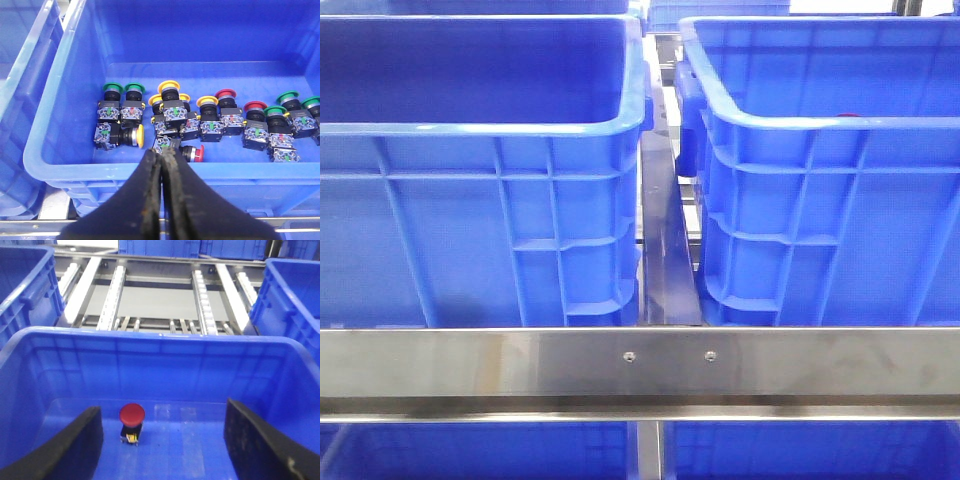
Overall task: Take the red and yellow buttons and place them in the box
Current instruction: 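Lower the red button into the empty crate and open the right gripper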
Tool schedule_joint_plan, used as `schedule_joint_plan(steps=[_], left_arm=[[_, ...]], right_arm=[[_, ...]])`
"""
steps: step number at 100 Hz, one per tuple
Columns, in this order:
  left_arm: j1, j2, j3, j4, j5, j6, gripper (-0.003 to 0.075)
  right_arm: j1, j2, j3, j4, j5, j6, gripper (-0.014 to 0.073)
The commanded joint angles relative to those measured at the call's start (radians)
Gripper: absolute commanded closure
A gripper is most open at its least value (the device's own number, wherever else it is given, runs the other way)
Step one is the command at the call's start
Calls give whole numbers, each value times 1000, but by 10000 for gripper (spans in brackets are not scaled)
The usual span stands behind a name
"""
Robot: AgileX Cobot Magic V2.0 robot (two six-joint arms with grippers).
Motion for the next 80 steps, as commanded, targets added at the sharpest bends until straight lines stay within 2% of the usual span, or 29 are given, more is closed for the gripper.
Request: schedule_joint_plan(steps=[1,29,38,55,66,80], left_arm=[[1,2,-27,-6,-80,1,739],[1,2,-27,-8,-80,1,739],[1,2,-27,-8,-81,1,739],[1,2,-27,-8,-81,1,739],[1,2,-27,-8,-81,1,738],[1,2,-27,-8,-81,1,733]], right_arm=[[0,-95,32,76,28,-13,63],[0,-309,181,76,73,-13,84],[0,-329,209,76,94,-13,183],[0,-330,221,76,131,-13,508],[0,-330,221,76,135,-13,669],[0,-330,221,76,135,-13,662]])
